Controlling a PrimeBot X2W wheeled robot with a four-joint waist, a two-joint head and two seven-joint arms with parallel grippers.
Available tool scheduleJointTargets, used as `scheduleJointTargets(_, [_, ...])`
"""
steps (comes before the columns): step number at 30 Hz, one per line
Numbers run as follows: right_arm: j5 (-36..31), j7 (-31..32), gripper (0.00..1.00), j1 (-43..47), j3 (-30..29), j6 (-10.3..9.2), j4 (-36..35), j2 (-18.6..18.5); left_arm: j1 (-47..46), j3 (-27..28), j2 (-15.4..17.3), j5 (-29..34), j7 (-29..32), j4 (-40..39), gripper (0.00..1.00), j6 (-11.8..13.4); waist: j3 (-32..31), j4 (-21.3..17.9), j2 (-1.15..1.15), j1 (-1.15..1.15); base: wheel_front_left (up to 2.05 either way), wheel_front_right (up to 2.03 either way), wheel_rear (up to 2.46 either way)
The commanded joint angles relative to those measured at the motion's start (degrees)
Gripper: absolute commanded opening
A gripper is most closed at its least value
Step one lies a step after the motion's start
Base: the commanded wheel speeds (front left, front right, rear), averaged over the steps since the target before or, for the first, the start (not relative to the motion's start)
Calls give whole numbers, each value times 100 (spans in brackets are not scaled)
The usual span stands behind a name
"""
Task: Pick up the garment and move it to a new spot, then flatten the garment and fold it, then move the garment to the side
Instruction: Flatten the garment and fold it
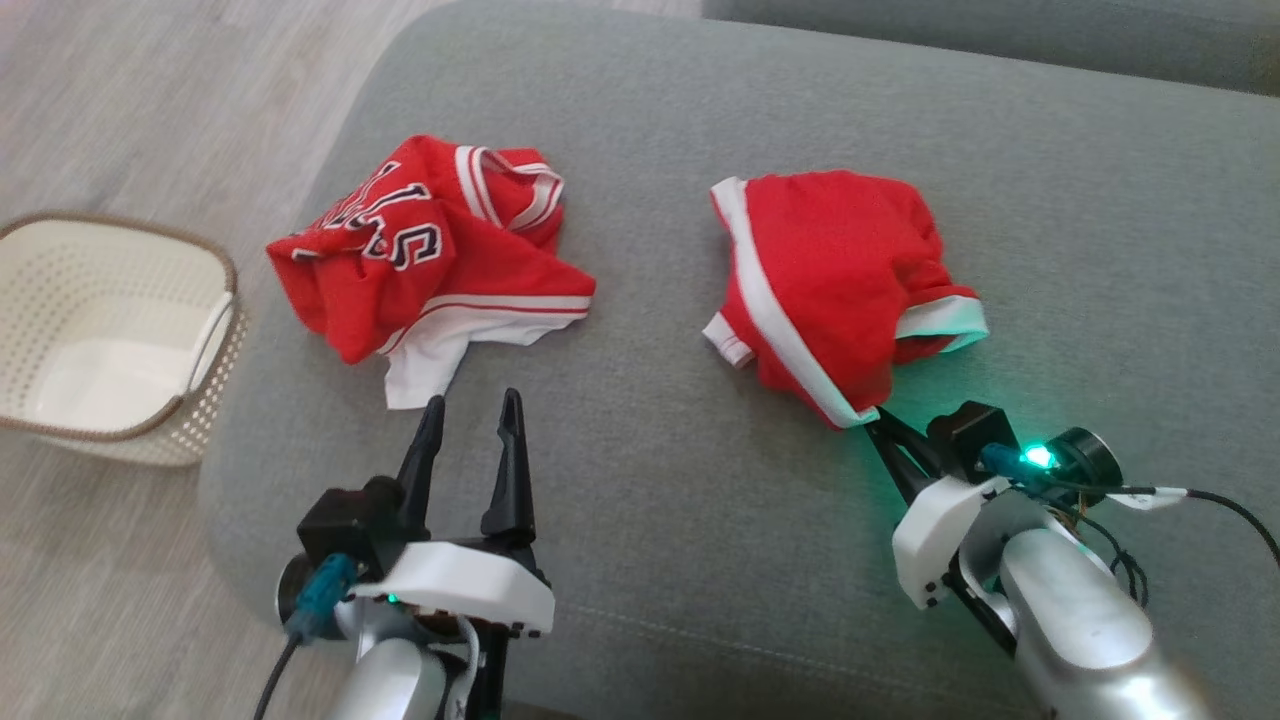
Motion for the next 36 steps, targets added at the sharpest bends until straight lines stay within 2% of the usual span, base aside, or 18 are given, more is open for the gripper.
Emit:
scheduleJointTargets(1, [-51, -82, 0, -118, 85, 40, -124, -13, -212, 230, -33, 56, -71, -163, 100, -32, -56, -66, 0, 0, 0, 0, 0])
scheduleJointTargets(10, [-473, -145, 0, 170, -325, 40, -668, -329, -196, 343, -38, 62, -71, -61, 100, -147, -487, -619, 0, 0, 0, 0, 0])
scheduleJointTargets(14, [-694, -42, 0, 477, -719, 40, -1250, -484, -159, 378, -39, 33, -71, 8, 100, -190, -695, -959, 0, 0, 0, 0, 0])
scheduleJointTargets(19, [-972, 479, 0, 1021, -1079, 40, -2226, -654, -118, 397, -39, -5, -71, 136, 100, -227, -832, -1416, 0, 0, 0, 0, 0])
scheduleJointTargets(28, [-1099, 1617, 0, 2064, -1766, 40, -3799, -624, -403, 207, -40, -44, -71, 551, 100, -285, -675, -2120, 0, 0, 0, 0, 0])
scheduleJointTargets(32, [-1059, 1746, 0, 2299, -1767, 40, -3971, -540, -643, 43, -40, -85, -70, 978, 100, -354, -552, -2348, 0, 0, 0, 0, 0])
scheduleJointTargets(36, [-981, 1708, 0, 2318, -1704, 40, -3939, -426, -904, -204, -40, -73, 96, 1517, 100, -571, -452, -2516, 0, 0, 0, 0, 0])
